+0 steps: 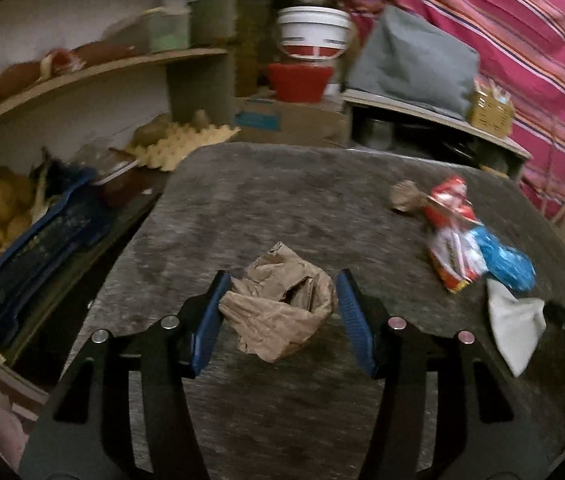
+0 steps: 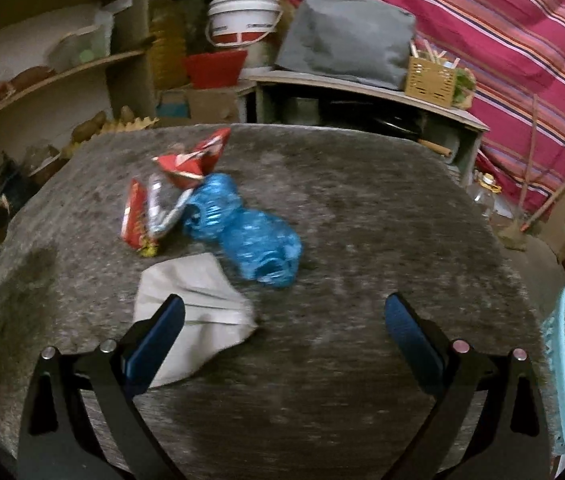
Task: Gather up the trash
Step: 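Grasp the brown paper bag with the left tool while the right tool grasps the white tissue, then carry the paper bag and tissue over the blue basket and open both tools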
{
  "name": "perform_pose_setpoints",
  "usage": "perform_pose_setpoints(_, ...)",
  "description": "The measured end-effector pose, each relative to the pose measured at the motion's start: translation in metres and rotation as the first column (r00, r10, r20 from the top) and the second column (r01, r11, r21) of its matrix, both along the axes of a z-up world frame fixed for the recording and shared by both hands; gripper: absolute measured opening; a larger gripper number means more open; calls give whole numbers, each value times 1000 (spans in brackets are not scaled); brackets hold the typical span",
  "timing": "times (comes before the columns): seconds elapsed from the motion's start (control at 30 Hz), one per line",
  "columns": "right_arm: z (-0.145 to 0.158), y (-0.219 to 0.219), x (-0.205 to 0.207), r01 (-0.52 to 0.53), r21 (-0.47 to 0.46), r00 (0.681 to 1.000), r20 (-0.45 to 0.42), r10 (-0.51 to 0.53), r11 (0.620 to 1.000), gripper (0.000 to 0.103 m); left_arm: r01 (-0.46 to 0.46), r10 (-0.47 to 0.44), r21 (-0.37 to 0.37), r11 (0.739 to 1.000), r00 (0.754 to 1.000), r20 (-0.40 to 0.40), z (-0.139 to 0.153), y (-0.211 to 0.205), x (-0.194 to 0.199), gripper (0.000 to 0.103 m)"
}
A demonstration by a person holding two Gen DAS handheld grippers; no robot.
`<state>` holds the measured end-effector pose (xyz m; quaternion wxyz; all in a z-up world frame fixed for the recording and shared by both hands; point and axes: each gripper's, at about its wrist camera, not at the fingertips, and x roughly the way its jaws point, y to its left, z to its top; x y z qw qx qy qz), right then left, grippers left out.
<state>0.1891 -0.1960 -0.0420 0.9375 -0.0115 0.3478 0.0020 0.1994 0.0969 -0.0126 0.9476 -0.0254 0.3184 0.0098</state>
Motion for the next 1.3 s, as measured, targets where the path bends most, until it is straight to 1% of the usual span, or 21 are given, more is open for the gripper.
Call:
perform_pose_setpoints(0.07, -4, 8, 1, -28, 10, 1000, -14, 28, 1000, 98, -12, 12, -35, 999, 1000, -8, 0, 8, 2, 54)
perform_pose_setpoints(0.1, -6, 12, 2, -37, 10, 999, -23, 37, 999, 98, -15, 15, -39, 999, 1000, -10, -1, 9, 2, 54)
perform_pose_setpoints(0.23, -14, 21, 10, -52, -7, 997, -60, 51, 999, 94, -14, 14, -14, 1000, 1000, -7, -1, 5, 2, 54)
perform_pose_setpoints(0.27, -16, 21, 12, -56, -4, 996, -72, 55, 998, 88, -13, 13, -8, 1000, 1000, -4, -1, 4, 2, 54)
perform_pose_setpoints(0.3, -19, 21, 13, -62, 4, 994, -87, 62, 998, 79, -12, 12, -5, 1000, 1000, -3, 0, 3, 1, 54)
perform_pose_setpoints(0.33, -21, 20, 14, -69, 15, 993, -97, 70, 997, 74, -11, 11, -4, 1000, 1000, -3, -1, 4, 1, 54)
perform_pose_setpoints(0.4, -24, 21, 15, -97, 50, 988, -117, 102, 994, 56, -12, 11, -6, 1000, 1000, -5, -1, 3, 1, 54)
perform_pose_setpoints(0.47, -25, 23, 13, -115, 64, 986, -117, 122, 991, 50, -10, 10, -9, 1000, 1000, -6, -1, 2, 0, 54)
perform_pose_setpoints(0.5, -23, 23, 11, -130, 59, 986, -102, 135, 990, 43, -9, 9, -8, 1000, 1000, -7, -1, 0, 0, 54)
perform_pose_setpoints(0.6, -17, 23, 6, -157, 74, 984, -79, 162, 985, 33, -2, 2, -5, 1000, 1000, -2, 1, -6, -1, 54)
perform_pose_setpoints(0.7, -9, 17, 1, -171, 82, 983, -51, 176, 982, 29, 8, -8, -3, 1000, 1000, 10, 4, -14, -4, 54)
perform_pose_setpoints(0.8, 1, 9, -6, -174, 76, 984, -19, 176, 982, 29, 23, -22, -4, 1000, 1000, 21, 8, -23, -5, 54)
perform_pose_setpoints(1.0, 23, -22, -19, -155, 105, 988, 38, 152, 982, 29, 49, -49, -1, 999, 998, 29, 12, -43, -6, 54)
perform_pose_setpoints(1.13, 31, -52, -27, -111, 115, 993, 55, 106, 987, 29, 71, -72, 28, 997, 997, 33, 12, -61, -7, 54)
perform_pose_setpoints(1.3, 37, -97, -35, -18, 126, 998, 66, 10, 992, 29, 107, -109, 72, 992, 993, 35, 13, -91, -6, 54)
